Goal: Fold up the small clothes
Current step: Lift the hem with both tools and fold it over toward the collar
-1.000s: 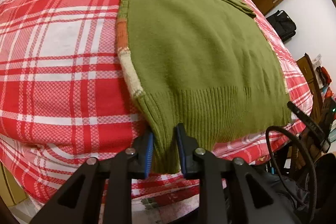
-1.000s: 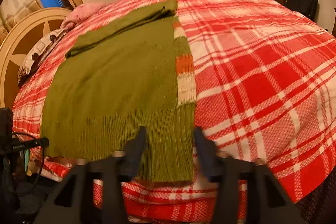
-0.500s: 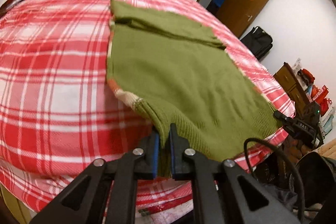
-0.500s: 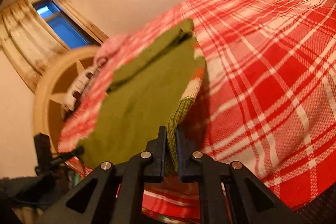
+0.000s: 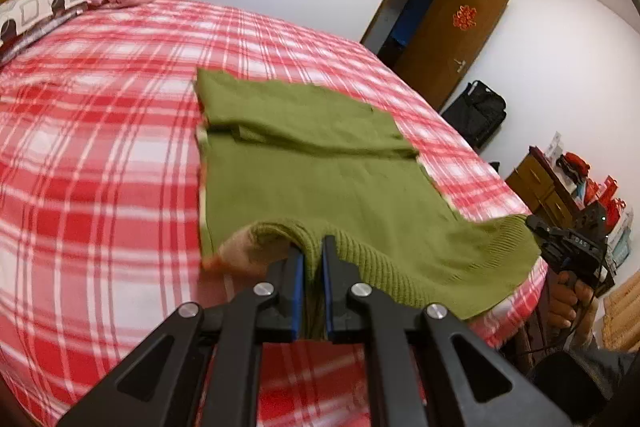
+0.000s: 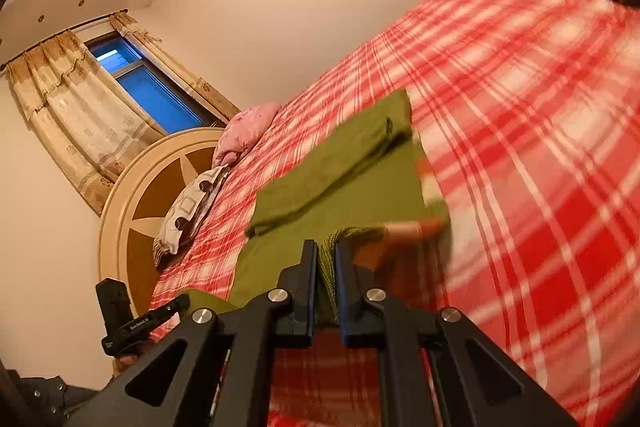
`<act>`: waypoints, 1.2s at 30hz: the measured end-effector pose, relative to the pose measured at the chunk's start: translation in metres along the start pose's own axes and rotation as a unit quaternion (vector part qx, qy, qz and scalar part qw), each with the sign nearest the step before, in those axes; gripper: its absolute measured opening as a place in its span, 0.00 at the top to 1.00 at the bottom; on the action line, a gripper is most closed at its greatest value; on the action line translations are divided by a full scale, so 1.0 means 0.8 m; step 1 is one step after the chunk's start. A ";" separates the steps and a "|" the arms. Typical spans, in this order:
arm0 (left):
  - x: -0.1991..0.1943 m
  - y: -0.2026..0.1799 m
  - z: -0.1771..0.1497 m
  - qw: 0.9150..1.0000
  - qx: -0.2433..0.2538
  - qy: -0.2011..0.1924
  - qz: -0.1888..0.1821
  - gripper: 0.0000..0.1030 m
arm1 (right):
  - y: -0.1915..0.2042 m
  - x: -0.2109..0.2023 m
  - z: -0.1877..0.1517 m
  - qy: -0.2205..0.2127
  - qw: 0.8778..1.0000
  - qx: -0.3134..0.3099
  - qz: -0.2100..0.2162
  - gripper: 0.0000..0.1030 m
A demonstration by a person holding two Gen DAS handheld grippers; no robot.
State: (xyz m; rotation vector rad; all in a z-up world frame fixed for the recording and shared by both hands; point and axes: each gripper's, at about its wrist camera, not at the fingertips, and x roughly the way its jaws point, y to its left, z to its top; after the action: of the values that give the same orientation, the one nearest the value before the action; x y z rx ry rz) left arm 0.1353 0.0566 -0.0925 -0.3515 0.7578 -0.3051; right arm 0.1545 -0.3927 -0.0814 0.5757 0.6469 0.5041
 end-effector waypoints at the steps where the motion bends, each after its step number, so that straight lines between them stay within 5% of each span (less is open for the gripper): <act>1: 0.001 0.002 0.008 1.000 -0.002 -0.006 -0.003 0.92 | 0.004 0.005 0.009 -0.004 1.000 -0.006 -0.003 0.92; 14: 0.058 0.023 0.126 0.998 0.004 -0.053 0.019 0.92 | 0.022 0.098 0.135 -0.020 0.999 -0.029 -0.022 0.92; 26: 0.133 0.070 0.186 0.998 -0.031 -0.029 0.035 0.92 | 0.026 0.198 0.228 -0.016 0.998 -0.049 -0.046 0.98; 34: 0.181 0.100 0.194 0.997 -0.059 -0.004 0.041 0.92 | 0.014 0.270 0.228 0.063 0.986 -0.123 -0.095 0.97; 35: 0.184 0.103 0.193 0.997 -0.061 0.000 0.041 0.92 | 0.012 0.271 0.220 0.070 0.981 -0.143 -0.112 0.88; 36: 0.188 0.106 0.192 0.997 -0.062 0.004 0.043 0.92 | 0.009 0.270 0.209 0.079 0.974 -0.167 -0.129 0.55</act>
State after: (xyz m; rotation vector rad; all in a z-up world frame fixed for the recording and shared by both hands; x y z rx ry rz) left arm 0.3599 0.1046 -0.1158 -0.4334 0.8002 -0.1797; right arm 0.4153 -0.3148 -0.0556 0.1316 0.7562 0.4048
